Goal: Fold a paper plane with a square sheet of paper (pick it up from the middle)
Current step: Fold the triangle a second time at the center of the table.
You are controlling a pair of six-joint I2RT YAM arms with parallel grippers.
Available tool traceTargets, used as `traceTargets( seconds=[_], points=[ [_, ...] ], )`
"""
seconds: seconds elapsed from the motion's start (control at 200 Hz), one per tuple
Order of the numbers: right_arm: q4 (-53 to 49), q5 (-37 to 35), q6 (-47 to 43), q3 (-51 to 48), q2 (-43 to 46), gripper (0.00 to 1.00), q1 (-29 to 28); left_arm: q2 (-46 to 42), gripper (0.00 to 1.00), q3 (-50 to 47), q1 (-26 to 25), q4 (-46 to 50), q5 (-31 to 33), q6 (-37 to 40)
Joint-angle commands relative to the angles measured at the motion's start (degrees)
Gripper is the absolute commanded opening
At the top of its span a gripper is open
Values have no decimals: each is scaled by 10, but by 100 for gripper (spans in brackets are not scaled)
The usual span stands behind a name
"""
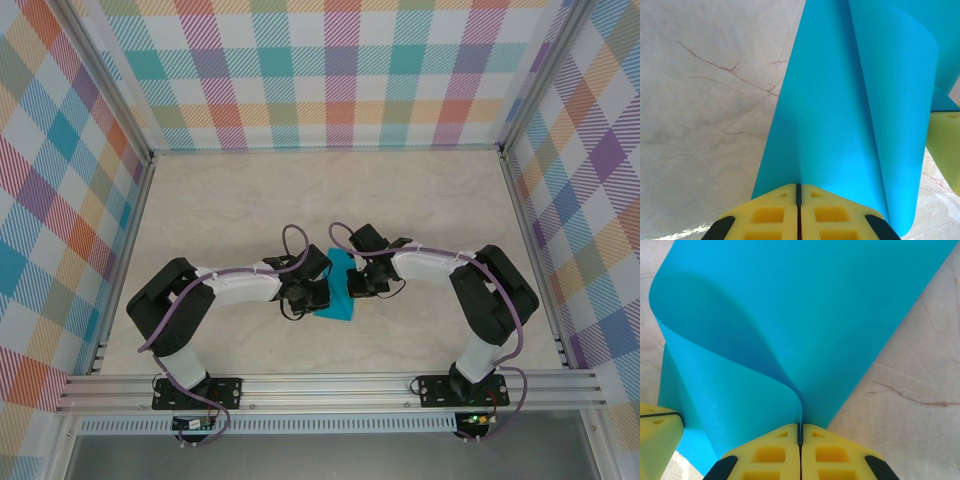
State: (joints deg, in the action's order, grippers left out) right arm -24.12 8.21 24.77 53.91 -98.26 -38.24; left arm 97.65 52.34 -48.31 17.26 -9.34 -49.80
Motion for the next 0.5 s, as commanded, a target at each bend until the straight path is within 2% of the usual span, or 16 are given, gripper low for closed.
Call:
traceTargets(
  seconds=[0.0, 0.15, 0.225, 0.265, 0.355, 0.495],
  points=[
    [-13, -3, 0, 7, -14, 6, -2, -20, 10, -8, -5, 34, 16, 7],
    [-13, -11, 0, 1, -15, 5, -2, -91, 12, -19, 4, 18, 26, -12],
    [-12, -12, -1, -1, -15, 5, -2, -133, 4, -40, 23, -8, 16, -27],
    [-12, -12, 0, -1, -15, 5, -2, -153, 0, -58, 38, -52, 4, -38],
    [-12, -14, 0, -1, -14, 5, -2, -176, 0, -101, 70, -154, -48, -70],
    [-11, -13, 2, 0, -19, 5, -2, -147, 0, -127, 90, -270, -102, -111]
  ],
)
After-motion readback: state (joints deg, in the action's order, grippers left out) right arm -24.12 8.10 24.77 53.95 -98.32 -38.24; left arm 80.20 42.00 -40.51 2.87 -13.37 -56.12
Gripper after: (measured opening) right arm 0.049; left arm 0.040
